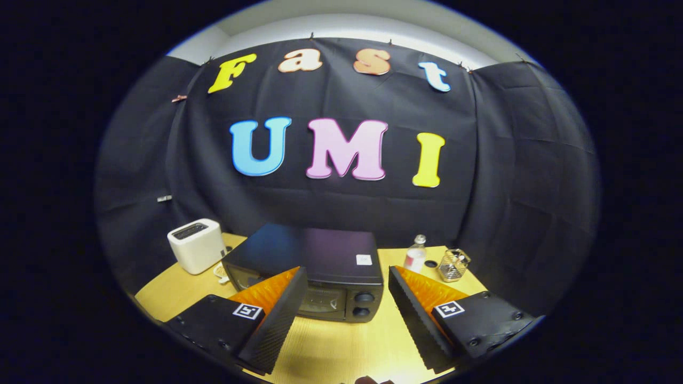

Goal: Open the toaster oven, put the food inside, and close the toaster oven door.

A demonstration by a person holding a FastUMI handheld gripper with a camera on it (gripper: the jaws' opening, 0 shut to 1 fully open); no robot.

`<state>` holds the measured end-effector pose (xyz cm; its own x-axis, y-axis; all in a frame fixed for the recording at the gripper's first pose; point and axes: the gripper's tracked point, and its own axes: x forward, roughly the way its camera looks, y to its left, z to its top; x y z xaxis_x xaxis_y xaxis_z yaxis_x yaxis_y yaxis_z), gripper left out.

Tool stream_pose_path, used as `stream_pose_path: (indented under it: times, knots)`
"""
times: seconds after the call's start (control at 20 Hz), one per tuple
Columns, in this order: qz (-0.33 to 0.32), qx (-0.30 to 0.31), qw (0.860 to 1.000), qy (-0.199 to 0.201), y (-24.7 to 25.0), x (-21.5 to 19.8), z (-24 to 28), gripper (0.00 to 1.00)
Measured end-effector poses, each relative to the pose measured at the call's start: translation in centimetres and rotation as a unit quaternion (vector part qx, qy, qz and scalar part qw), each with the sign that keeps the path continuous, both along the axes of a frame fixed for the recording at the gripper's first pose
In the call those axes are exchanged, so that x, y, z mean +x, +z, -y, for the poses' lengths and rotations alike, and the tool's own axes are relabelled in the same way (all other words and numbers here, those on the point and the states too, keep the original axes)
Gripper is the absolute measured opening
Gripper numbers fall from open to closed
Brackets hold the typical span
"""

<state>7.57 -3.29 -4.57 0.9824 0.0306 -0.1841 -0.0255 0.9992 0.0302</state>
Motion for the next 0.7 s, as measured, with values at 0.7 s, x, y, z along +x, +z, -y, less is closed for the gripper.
stream_pose_path:
  times: [0.7]
  knots:
    - [0.078, 0.014, 0.994, -0.073, 8.1, -3.4, 5.8, 1.0]
